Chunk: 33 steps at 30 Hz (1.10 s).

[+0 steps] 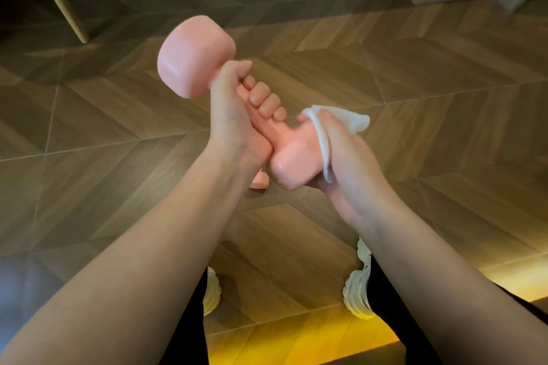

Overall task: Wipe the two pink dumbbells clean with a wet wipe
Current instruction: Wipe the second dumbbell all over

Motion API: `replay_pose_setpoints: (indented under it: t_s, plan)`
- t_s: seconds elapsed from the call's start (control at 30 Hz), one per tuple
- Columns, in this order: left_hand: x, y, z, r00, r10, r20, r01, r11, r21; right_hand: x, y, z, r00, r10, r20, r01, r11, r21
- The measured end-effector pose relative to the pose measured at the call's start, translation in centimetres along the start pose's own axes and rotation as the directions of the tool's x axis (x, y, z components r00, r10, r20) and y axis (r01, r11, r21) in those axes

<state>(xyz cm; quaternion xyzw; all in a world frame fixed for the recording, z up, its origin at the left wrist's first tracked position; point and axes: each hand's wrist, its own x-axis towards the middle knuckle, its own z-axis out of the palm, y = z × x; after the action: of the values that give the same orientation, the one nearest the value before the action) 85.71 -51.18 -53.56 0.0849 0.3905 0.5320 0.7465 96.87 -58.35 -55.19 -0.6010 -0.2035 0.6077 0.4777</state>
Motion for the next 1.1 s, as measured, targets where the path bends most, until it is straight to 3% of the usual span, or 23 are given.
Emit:
replay_pose_setpoints:
  t_s: [0.07,0.13,0.27,0.37,0.47,0.53,0.67,0.77,0.83,0.97,1.1]
  plan:
    - [0.0,0.2,0.0,1.0,-0.009,0.029,0.009,1.0,-0.027,-0.1,-0.3,-0.6,0.998,0.049,0.042,-0.054,0.991,0.125]
    - [0.0,0.5,-0.1,0.999,-0.014,0.05,0.018,0.997,-0.079,-0.4,-0.5,-1.4,0.982,0.082,0.171,-0.116,0.973,0.201]
    - [-0.1,0.7,-0.5,0.997,0.002,0.074,0.008,0.99,-0.137,-0.9,-0.8,-1.8,0.86,0.174,0.48,-0.306,0.928,0.212]
    - [-0.1,0.6,-0.4,1.0,0.009,0.022,-0.006,0.989,-0.147,-0.8,-0.6,-1.3,0.882,0.09,0.462,-0.199,0.96,0.194]
    - [0.1,0.2,-0.4,0.998,0.004,-0.063,-0.011,0.992,-0.123,-0.8,-0.6,-0.6,0.933,-0.028,0.359,0.045,0.998,-0.039]
    - [0.2,-0.1,-0.4,0.997,-0.009,-0.081,0.001,0.995,-0.097,-0.8,-0.3,-0.1,0.957,-0.077,0.28,0.112,0.988,-0.108]
    - [0.1,-0.3,-0.3,0.998,0.008,-0.058,-0.011,0.998,-0.067,-0.7,0.1,0.3,0.983,-0.117,0.143,0.131,0.987,-0.093]
    - [0.0,-0.4,-0.3,0.999,0.016,-0.04,-0.018,0.999,-0.049,-0.3,0.0,0.4,0.999,-0.033,0.026,0.035,0.996,-0.084]
    - [0.1,-0.3,-0.3,0.999,0.015,-0.039,-0.016,0.999,-0.045,-0.1,-0.3,0.2,0.999,0.034,-0.003,-0.034,0.999,0.019]
    - [0.4,0.6,-0.6,0.999,0.008,-0.052,-0.014,0.993,-0.121,-0.4,-0.7,-1.2,0.977,0.042,0.209,-0.068,0.99,0.121]
    - [0.4,1.1,-1.0,0.999,-0.007,-0.037,0.001,0.987,-0.163,-0.5,-0.6,-1.6,0.908,-0.013,0.419,-0.028,0.995,0.093]
